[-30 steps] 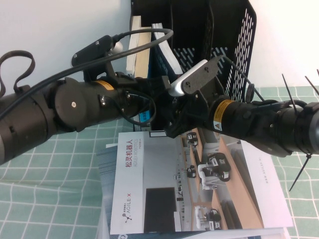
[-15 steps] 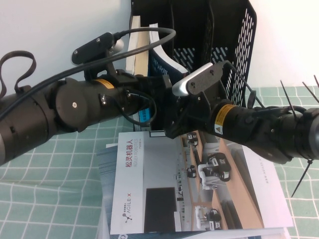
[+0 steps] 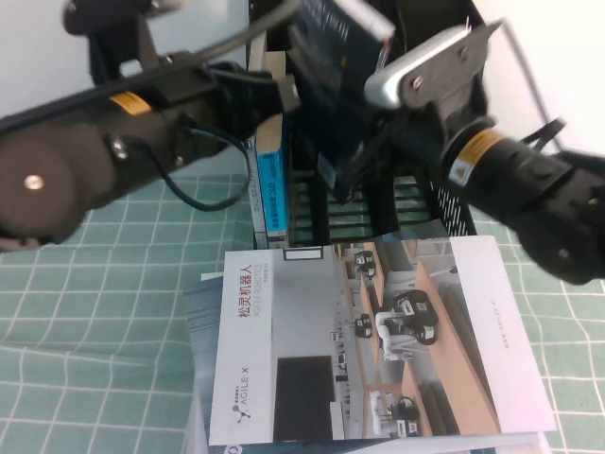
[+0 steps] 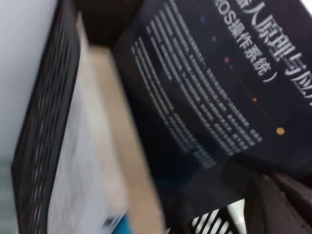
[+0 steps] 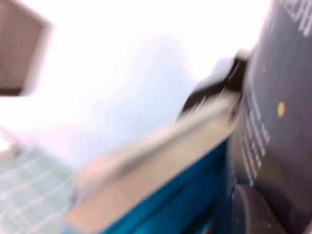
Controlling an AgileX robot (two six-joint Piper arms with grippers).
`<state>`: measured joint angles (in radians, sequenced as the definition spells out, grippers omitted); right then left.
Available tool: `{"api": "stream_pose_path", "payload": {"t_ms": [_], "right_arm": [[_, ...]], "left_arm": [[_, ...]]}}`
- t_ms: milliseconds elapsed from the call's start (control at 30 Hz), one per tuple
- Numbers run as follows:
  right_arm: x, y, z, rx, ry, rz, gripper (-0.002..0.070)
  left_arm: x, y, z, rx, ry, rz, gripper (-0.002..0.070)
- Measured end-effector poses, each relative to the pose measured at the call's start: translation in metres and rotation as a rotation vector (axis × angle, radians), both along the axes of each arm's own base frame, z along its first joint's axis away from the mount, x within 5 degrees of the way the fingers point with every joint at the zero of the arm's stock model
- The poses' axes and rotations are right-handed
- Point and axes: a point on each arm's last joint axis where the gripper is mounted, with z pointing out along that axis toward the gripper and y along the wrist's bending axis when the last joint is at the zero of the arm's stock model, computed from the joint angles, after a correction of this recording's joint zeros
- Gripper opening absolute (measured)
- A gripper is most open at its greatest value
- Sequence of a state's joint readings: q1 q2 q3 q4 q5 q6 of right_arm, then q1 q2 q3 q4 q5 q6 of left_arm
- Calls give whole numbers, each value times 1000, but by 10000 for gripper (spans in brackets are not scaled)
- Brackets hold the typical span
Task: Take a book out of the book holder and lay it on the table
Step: Pick up the right side book from the book shelf, then place the picked book on the book
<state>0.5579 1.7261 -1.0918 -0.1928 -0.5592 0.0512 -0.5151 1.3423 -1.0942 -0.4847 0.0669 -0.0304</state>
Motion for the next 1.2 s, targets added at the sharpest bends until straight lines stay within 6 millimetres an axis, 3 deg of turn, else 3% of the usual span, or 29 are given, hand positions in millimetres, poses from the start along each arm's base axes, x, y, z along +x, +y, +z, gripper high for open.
{"api": "stream_pose_path", "payload": {"t_ms": [233,433,700,833,933,1067,1200], "right_arm": [[-20,-18,55,20,-162,-40,132],[-56,-41,107,14,-222,-52,132],[-112,-69,143,-327,-306,-41,132],[-129,-64,138,-505,-292,-21,132],[-137,-51,123,-581,-237,31,132],[-149,-27,95,-693,-245,158,132],[-156,-9,54,-804,-209,266,132]], "left_arm": [[-28,15,35,-43,-104,-8,-3],[-53,26,53,-43,-131,-47,-3],[-90,38,65,-13,-90,-139,-3],[-107,43,68,5,-62,-183,-3],[-120,48,75,-30,-79,-195,-3],[-136,59,90,-97,-157,-180,-3],[-152,68,100,-126,-217,-175,-3]]}}
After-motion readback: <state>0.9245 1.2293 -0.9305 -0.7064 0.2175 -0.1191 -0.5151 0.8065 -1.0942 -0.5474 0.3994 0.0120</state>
